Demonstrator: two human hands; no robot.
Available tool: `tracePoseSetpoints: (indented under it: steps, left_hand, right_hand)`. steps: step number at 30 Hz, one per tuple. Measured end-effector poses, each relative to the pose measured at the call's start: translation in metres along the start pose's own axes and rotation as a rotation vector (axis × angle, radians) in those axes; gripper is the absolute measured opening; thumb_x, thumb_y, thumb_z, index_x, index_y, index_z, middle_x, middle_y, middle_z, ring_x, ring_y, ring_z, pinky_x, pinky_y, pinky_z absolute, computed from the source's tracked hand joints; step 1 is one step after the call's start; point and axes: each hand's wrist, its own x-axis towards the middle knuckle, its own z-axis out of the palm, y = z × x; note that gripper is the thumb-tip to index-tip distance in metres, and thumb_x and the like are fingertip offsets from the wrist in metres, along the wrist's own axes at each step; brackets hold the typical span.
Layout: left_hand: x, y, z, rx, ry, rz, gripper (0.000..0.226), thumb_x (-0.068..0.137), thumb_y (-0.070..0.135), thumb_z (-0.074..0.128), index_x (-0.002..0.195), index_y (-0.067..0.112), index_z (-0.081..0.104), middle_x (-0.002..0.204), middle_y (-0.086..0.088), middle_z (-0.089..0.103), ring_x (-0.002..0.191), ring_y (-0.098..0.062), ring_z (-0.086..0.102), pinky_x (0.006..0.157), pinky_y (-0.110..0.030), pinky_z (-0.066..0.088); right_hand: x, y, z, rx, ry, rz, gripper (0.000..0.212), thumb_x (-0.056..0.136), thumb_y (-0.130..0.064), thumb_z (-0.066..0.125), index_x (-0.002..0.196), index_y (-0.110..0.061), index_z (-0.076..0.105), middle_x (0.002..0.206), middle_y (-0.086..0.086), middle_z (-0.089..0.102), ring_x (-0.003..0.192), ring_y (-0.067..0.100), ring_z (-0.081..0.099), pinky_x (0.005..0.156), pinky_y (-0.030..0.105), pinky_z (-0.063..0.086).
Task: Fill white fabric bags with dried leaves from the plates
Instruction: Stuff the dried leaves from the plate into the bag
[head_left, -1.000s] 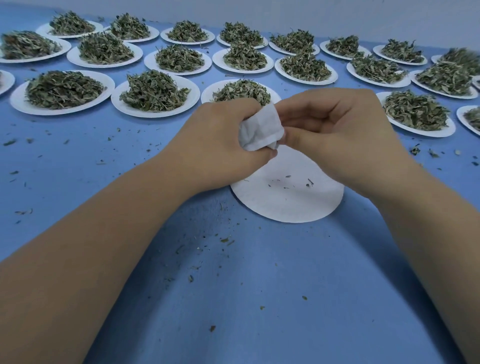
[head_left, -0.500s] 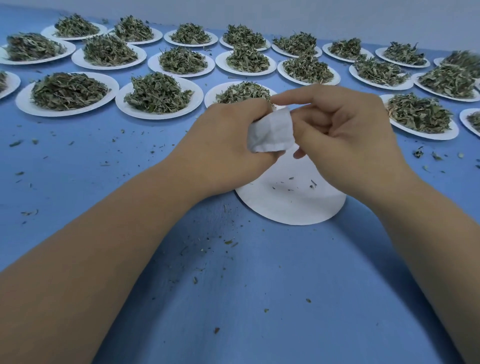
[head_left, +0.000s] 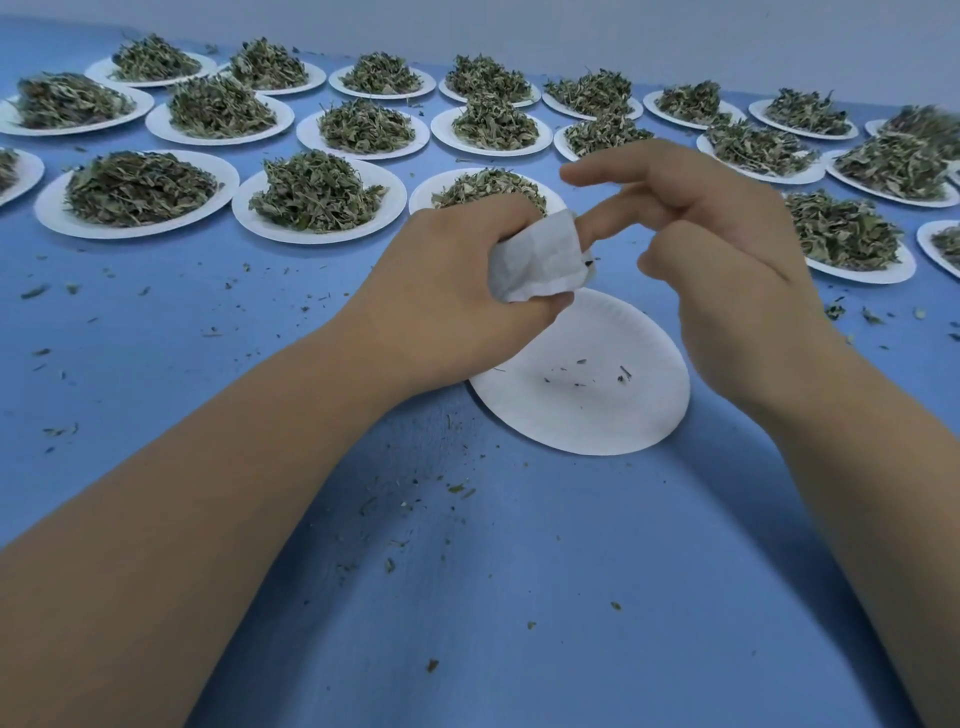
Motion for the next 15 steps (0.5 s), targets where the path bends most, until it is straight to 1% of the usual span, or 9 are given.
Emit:
tracePoseSetpoints:
  steps: [2, 4, 5, 6, 7, 9, 11, 13, 15]
  left_hand:
    - [0.0001, -0.0001, 0.0000, -0.012, 0.006, -0.004, 0.022, 0.083, 0.041, 0.073, 0.094, 0.024, 0.063, 0.079, 0.008, 0.058, 0.073, -0.003, 0.051, 0.058, -0.012, 0.036]
    - [0.0001, 0.0010, -0.0002, -0.027, 0.000, -0.010, 0.027, 0.083, 0.042, 0.073, 0.105, 0.027, 0.067, 0.087, 0.011, 0.064, 0.080, -0.002, 0.056, 0.063, -0.011, 0.039]
    - [0.0000, 0.0013, -0.0004, -0.037, -0.004, -0.012, 0.031, 0.083, 0.042, 0.073, 0.112, 0.030, 0.068, 0.091, 0.013, 0.066, 0.084, -0.001, 0.058, 0.065, -0.010, 0.040]
    - [-0.0001, 0.0013, -0.0010, -0.042, -0.005, -0.015, 0.032, 0.083, 0.042, 0.074, 0.113, 0.032, 0.067, 0.091, 0.016, 0.067, 0.085, 0.001, 0.058, 0.065, -0.009, 0.040]
    - [0.0000, 0.0008, -0.0016, -0.040, -0.003, -0.015, 0.027, 0.083, 0.043, 0.074, 0.108, 0.033, 0.067, 0.087, 0.019, 0.065, 0.081, 0.003, 0.057, 0.063, -0.009, 0.039]
    - [0.0007, 0.0007, -0.0037, -0.022, 0.005, -0.010, 0.016, 0.084, 0.042, 0.074, 0.089, 0.035, 0.061, 0.074, 0.021, 0.057, 0.071, 0.005, 0.051, 0.058, -0.009, 0.034]
    - [0.0010, 0.0016, -0.0049, -0.026, 0.017, -0.014, 0.023, 0.084, 0.041, 0.074, 0.078, 0.036, 0.053, 0.069, 0.019, 0.053, 0.067, 0.004, 0.048, 0.055, -0.010, 0.032]
    - [0.0009, 0.0027, -0.0051, -0.042, 0.024, -0.021, 0.029, 0.084, 0.039, 0.076, 0.074, 0.038, 0.049, 0.068, 0.019, 0.052, 0.065, 0.004, 0.048, 0.055, -0.009, 0.031]
    - [0.0002, 0.0029, -0.0043, -0.065, 0.018, -0.025, 0.026, 0.084, 0.038, 0.078, 0.077, 0.037, 0.053, 0.069, 0.017, 0.054, 0.064, 0.004, 0.049, 0.055, -0.010, 0.032]
  right_hand:
    - [0.0006, 0.0000, -0.0005, 0.001, -0.008, 0.001, 0.059, 0.073, -0.008, 0.039, 0.120, -0.029, 0.066, 0.095, -0.009, 0.075, 0.118, 0.024, 0.058, 0.096, 0.039, 0.044]
    - [0.0000, -0.0006, 0.0032, 0.012, -0.050, 0.005, 0.059, 0.071, -0.007, 0.039, 0.117, -0.034, 0.066, 0.101, -0.003, 0.075, 0.118, 0.023, 0.059, 0.102, 0.046, 0.046]
    - [-0.0006, -0.0009, 0.0050, 0.011, -0.067, 0.003, 0.059, 0.071, -0.006, 0.039, 0.116, -0.035, 0.065, 0.105, 0.000, 0.075, 0.119, 0.022, 0.061, 0.103, 0.049, 0.046]
    - [-0.0011, -0.0010, 0.0059, 0.011, -0.070, 0.002, 0.059, 0.072, -0.006, 0.039, 0.116, -0.034, 0.066, 0.107, 0.000, 0.075, 0.119, 0.020, 0.062, 0.104, 0.049, 0.046]
    - [-0.0013, -0.0011, 0.0052, 0.012, -0.057, 0.003, 0.058, 0.072, -0.005, 0.040, 0.117, -0.032, 0.066, 0.106, -0.001, 0.075, 0.118, 0.018, 0.063, 0.104, 0.049, 0.047]
    - [-0.0009, -0.0005, 0.0014, -0.001, 0.013, 0.010, 0.056, 0.073, -0.005, 0.041, 0.117, -0.028, 0.067, 0.098, -0.008, 0.076, 0.116, 0.013, 0.063, 0.105, 0.047, 0.046]
    - [-0.0008, 0.0000, -0.0010, -0.016, 0.059, 0.012, 0.054, 0.074, -0.005, 0.042, 0.117, -0.027, 0.067, 0.091, -0.013, 0.076, 0.114, 0.012, 0.063, 0.105, 0.046, 0.045]
    - [-0.0010, -0.0018, 0.0015, -0.019, 0.023, 0.020, 0.055, 0.075, -0.006, 0.043, 0.118, -0.029, 0.067, 0.092, -0.014, 0.074, 0.112, 0.013, 0.064, 0.100, 0.044, 0.050]
    - [-0.0021, -0.0036, 0.0062, -0.040, -0.049, 0.007, 0.055, 0.075, -0.006, 0.044, 0.117, -0.034, 0.065, 0.096, -0.024, 0.072, 0.108, 0.007, 0.065, 0.093, 0.033, 0.054]
